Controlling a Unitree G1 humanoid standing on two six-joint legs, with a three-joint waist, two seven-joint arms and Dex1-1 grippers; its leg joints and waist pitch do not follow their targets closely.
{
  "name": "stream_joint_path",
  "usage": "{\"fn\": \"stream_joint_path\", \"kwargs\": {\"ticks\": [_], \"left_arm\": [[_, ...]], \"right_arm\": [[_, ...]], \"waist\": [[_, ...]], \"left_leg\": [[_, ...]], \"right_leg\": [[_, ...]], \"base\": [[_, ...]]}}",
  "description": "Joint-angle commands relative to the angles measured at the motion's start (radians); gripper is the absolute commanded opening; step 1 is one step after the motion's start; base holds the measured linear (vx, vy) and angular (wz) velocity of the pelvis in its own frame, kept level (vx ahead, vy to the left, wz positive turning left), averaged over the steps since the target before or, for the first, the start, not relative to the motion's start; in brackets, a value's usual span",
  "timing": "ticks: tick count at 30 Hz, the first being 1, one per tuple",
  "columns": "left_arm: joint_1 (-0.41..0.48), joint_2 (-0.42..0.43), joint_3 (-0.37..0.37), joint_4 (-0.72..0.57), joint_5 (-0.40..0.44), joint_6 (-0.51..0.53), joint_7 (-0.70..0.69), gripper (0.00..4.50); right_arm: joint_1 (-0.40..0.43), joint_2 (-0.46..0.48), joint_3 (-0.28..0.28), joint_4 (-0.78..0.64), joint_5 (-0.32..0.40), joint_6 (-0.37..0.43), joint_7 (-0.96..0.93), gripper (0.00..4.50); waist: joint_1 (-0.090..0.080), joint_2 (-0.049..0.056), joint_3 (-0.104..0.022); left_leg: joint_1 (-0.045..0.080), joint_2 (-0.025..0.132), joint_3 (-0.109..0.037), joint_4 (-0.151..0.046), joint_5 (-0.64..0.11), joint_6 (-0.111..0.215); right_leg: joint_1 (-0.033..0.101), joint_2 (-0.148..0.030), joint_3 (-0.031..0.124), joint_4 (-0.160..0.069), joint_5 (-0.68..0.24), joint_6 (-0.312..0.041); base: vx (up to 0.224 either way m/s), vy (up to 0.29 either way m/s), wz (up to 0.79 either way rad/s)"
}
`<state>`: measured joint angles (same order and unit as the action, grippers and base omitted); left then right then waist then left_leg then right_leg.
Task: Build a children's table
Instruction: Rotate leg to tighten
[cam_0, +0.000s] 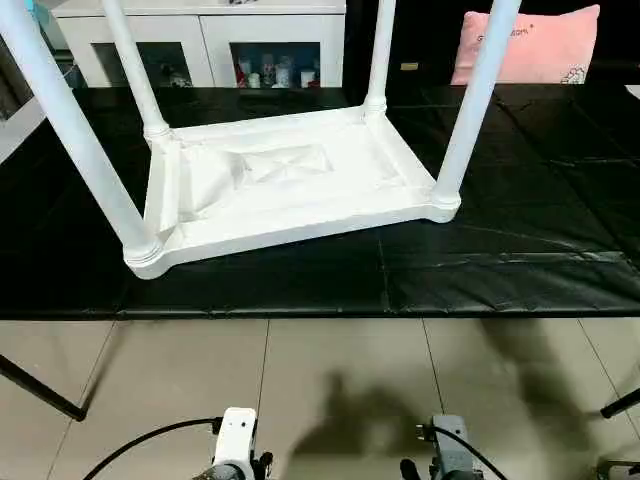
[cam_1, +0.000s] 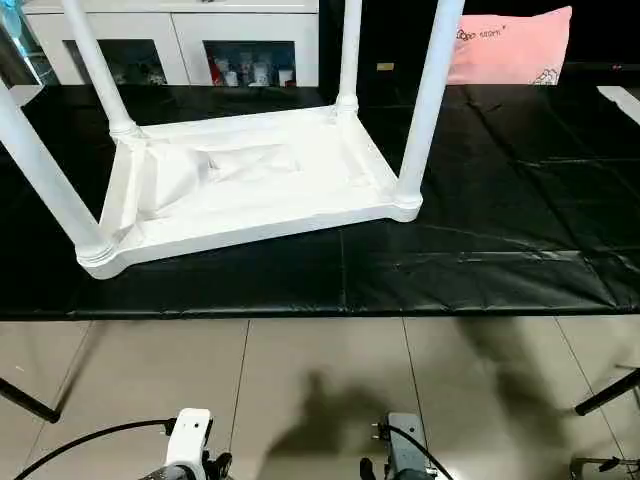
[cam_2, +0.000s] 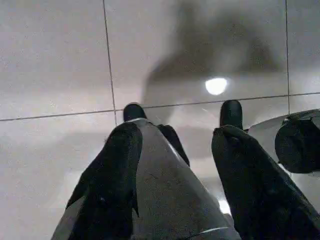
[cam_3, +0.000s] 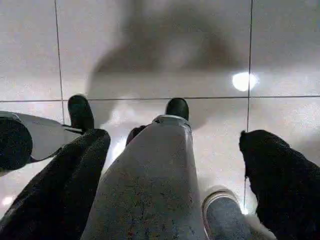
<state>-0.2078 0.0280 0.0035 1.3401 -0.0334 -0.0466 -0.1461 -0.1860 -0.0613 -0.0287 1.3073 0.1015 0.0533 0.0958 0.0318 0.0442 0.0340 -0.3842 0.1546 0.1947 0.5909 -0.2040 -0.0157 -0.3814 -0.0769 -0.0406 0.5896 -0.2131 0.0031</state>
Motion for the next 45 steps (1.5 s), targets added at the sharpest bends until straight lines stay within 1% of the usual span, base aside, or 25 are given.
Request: {"fn": "stream_joint_path", "kwargs": {"ticks": [1, 6, 9, 11, 19, 21, 23, 26, 33, 37, 45], "left_arm": [[-0.001, 0.003, 0.009, 0.008, 0.007, 0.005, 0.000, 2.60], [-0.001, 0.003, 0.009, 0.008, 0.007, 0.005, 0.000, 2.60], [-0.001, 0.003, 0.009, 0.008, 0.007, 0.005, 0.000, 2.60], [-0.001, 0.003, 0.009, 0.008, 0.007, 0.005, 0.000, 2.60], [-0.001, 0.003, 0.009, 0.008, 0.007, 0.005, 0.000, 2.60], [-0.001, 0.003, 0.009, 0.008, 0.007, 0.005, 0.000, 2.60], [-0.001, 0.003, 0.009, 0.008, 0.007, 0.005, 0.000, 2.60], [-0.001, 0.003, 0.009, 0.008, 0.007, 0.005, 0.000, 2.60], [-0.001, 0.003, 0.009, 0.008, 0.007, 0.005, 0.000, 2.60], [-0.001, 0.003, 0.009, 0.008, 0.007, 0.005, 0.000, 2.60], [-0.001, 0.003, 0.009, 0.008, 0.007, 0.005, 0.000, 2.60]], "right_arm": [[0.009, 0.002, 0.001, 0.007, -0.011, 0.007, 0.000, 4.50], [0.009, 0.002, 0.001, 0.007, -0.011, 0.007, 0.000, 4.50], [0.009, 0.002, 0.001, 0.007, -0.011, 0.007, 0.000, 4.50], [0.009, 0.002, 0.001, 0.007, -0.011, 0.007, 0.000, 4.50], [0.009, 0.002, 0.001, 0.007, -0.011, 0.007, 0.000, 4.50], [0.009, 0.002, 0.001, 0.007, -0.011, 0.007, 0.000, 4.50], [0.009, 0.002, 0.001, 0.007, -0.011, 0.007, 0.000, 4.50], [0.009, 0.002, 0.001, 0.007, -0.011, 0.007, 0.000, 4.50], [0.009, 0.002, 0.001, 0.007, -0.011, 0.007, 0.000, 4.50], [0.009, 0.002, 0.001, 0.007, -0.011, 0.007, 0.000, 4.50], [0.009, 0.002, 0.001, 0.007, -0.011, 0.007, 0.000, 4.50]], "waist": [[-0.001, -0.004, -0.030], [-0.001, -0.004, -0.030], [-0.001, -0.003, -0.031], [-0.001, -0.003, -0.031], [-0.002, -0.004, -0.029], [-0.001, -0.004, -0.030], [-0.001, -0.003, -0.031], [-0.001, -0.003, -0.031], [-0.001, -0.003, -0.030], [-0.001, -0.003, -0.031], [-0.002, -0.003, -0.030]], "left_leg": [[0.018, 0.097, -0.043, -0.094, -0.337, 0.026], [0.019, 0.097, -0.043, -0.094, -0.346, 0.021], [0.018, 0.098, -0.043, -0.094, -0.331, 0.025], [0.019, 0.097, -0.043, -0.093, -0.332, 0.026], [0.019, 0.097, -0.044, -0.095, -0.354, 0.017], [0.019, 0.097, -0.044, -0.095, -0.348, 0.018], [0.018, 0.097, -0.043, -0.093, -0.332, 0.024], [0.018, 0.097, -0.042, -0.093, -0.328, 0.028], [0.019, 0.097, -0.043, -0.094, -0.344, 0.022], [0.018, 0.097, -0.042, -0.093, -0.332, 0.026], [0.019, 0.097, -0.043, -0.095, -0.346, 0.020]], "right_leg": [[0.018, -0.100, 0.050, -0.085, -0.202, -0.248], [0.017, -0.100, 0.051, -0.087, -0.225, -0.242], [0.018, -0.099, 0.051, -0.084, -0.195, -0.246], [0.019, -0.099, 0.050, -0.084, -0.191, -0.249], [0.016, -0.100, 0.051, -0.088, -0.236, -0.239], [0.017, -0.100, 0.051, -0.087, -0.226, -0.240], [0.018, -0.099, 0.051, -0.084, -0.191, -0.248], [0.019, -0.099, 0.050, -0.083, -0.181, -0.251], [0.017, -0.100, 0.051, -0.087, -0.220, -0.243], [0.018, -0.099, 0.051, -0.084, -0.194, -0.248], [0.018, -0.099, 0.050, -0.085, -0.213, -0.244]], "base": [[0.000, 0.000, 0.00], [0.000, 0.000, 0.00], [0.000, 0.000, 0.00], [0.000, 0.000, 0.00], [0.000, 0.000, 0.00], [0.000, 0.000, 0.00], [0.000, 0.000, 0.00], [0.000, 0.000, 0.00], [0.000, 0.000, 0.00], [0.000, 0.000, 0.00], [0.000, 0.000, 0.00]]}}
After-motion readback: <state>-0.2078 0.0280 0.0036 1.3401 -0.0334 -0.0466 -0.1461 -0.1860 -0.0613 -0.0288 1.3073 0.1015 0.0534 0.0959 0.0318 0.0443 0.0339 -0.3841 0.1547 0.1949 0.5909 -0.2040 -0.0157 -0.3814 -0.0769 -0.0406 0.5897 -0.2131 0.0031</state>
